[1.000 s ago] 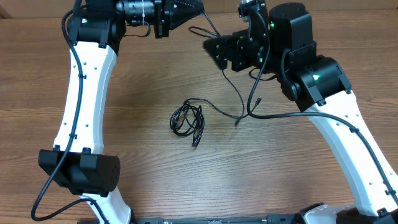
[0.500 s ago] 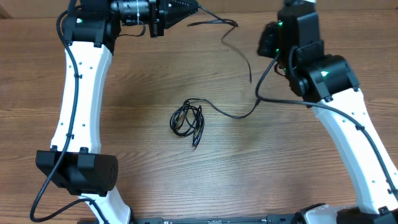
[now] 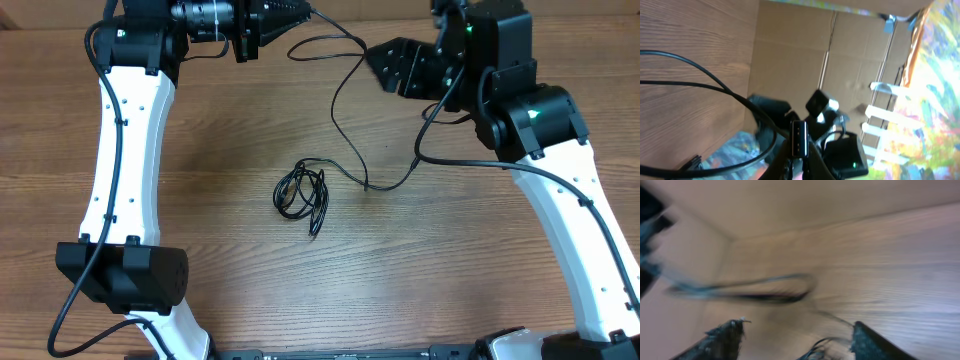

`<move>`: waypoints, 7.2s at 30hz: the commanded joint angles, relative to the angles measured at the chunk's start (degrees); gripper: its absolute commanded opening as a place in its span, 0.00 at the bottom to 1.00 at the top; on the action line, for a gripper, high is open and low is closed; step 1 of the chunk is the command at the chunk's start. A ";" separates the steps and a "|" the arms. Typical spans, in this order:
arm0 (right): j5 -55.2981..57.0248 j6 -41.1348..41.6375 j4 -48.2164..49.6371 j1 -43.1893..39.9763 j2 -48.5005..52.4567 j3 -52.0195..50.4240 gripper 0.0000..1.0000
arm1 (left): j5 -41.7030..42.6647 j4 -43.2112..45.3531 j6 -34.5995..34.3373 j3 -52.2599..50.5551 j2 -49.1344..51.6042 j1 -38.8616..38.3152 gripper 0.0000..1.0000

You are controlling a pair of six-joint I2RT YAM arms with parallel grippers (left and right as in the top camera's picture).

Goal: Untangle cables

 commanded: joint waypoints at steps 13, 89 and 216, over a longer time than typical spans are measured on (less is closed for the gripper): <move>0.31 -13.75 2.32 3.98 1.49 0.17 1.00 | 3.45 0.50 -9.53 1.07 -1.36 -3.43 0.04; 4.46 -5.92 -6.78 -10.12 32.50 -0.87 0.53 | -59.78 -40.72 37.90 0.90 -1.31 -3.82 1.00; 12.52 -0.76 -12.90 -5.97 5.60 23.85 0.99 | -69.66 -33.57 30.84 17.38 -0.74 17.16 0.04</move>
